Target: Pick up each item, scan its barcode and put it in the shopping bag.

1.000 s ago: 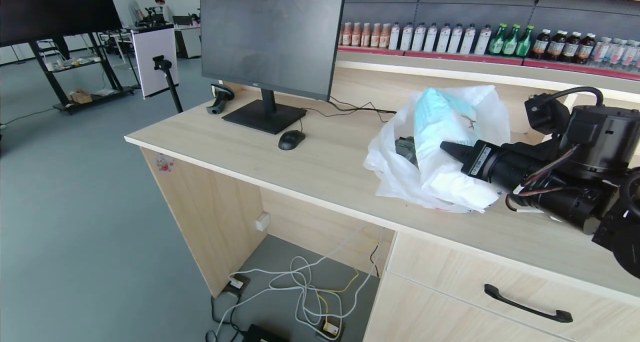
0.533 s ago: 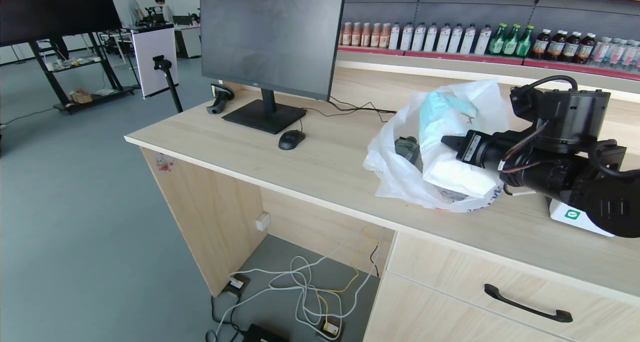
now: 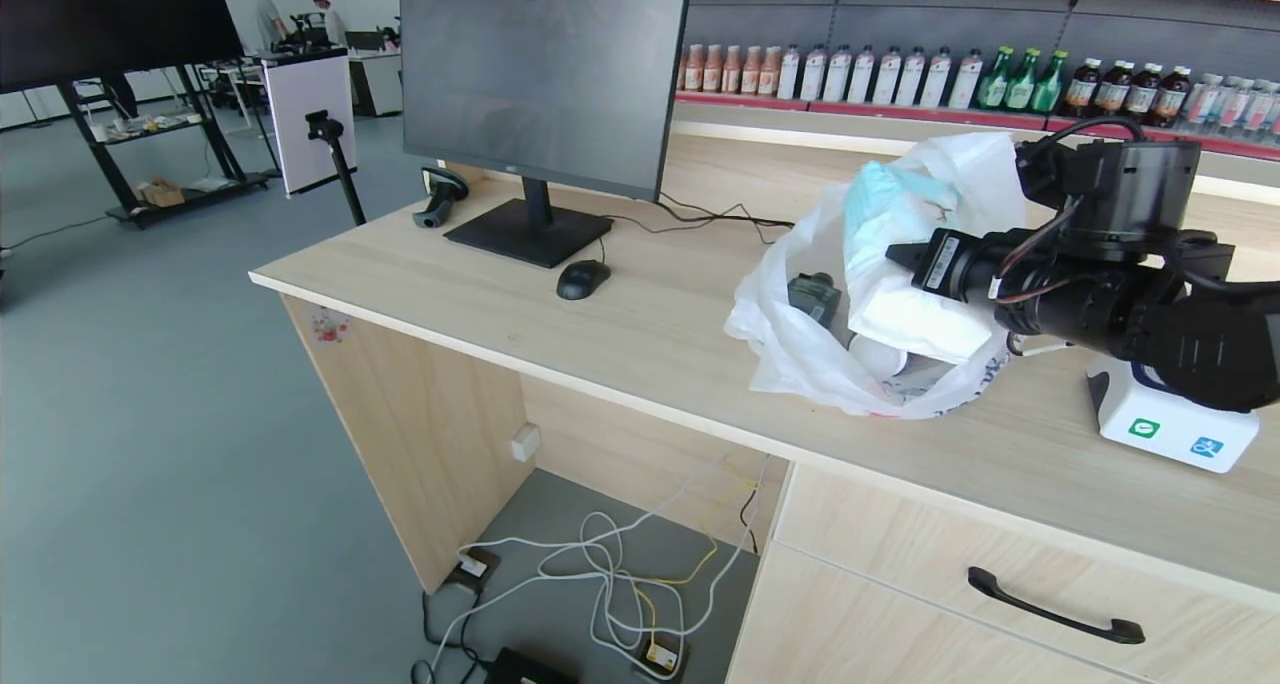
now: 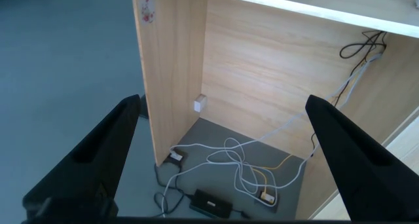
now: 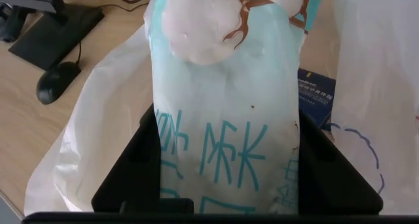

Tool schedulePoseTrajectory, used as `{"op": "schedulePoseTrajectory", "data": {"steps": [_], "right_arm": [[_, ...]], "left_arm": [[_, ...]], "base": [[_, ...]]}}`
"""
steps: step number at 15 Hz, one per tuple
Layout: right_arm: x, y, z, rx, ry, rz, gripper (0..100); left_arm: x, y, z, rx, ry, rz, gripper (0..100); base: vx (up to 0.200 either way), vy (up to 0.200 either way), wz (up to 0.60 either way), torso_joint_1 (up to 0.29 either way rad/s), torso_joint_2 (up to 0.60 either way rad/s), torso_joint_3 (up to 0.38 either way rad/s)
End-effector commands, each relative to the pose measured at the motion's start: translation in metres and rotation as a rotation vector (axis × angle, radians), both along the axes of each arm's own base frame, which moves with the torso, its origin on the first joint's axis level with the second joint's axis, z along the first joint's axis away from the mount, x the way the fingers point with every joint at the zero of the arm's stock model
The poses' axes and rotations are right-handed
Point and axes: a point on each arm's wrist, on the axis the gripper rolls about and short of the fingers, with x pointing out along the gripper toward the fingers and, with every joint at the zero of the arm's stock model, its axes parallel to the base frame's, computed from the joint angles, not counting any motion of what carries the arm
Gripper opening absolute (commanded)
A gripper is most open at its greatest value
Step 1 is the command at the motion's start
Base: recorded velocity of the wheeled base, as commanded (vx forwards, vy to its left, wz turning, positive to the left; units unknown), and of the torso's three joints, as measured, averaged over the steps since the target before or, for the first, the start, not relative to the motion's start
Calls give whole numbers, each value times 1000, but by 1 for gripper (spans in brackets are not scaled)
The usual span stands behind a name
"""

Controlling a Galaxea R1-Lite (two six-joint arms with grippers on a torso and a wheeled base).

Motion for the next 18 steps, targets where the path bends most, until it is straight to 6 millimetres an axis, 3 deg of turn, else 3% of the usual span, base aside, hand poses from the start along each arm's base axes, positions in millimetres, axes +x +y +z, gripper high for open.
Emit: {"op": "schedulePoseTrajectory", "data": {"steps": [1,11,12,16,18], "right_arm": [[6,2,-2,-23,55,8,0],[24,-6,-2,-40,170,-24,0],[24,-5,-3,-40,171,-21,100],[26,-5,-4,-40,168,-24,100],[27,-5,9,-25,95,-21,100]], "left_arm": [[0,0,0,-1,0,1,100],[0,0,0,-1,0,0,100],[0,0,0,-1,0,0,100],[0,0,0,2,2,0,100],[0,0,0,2,2,1,100]], "base": [[0,0,0,0,0,0],[0,0,0,0,0,0],[0,0,0,0,0,0],[0,0,0,0,0,0],[0,0,0,0,0,0]]}}
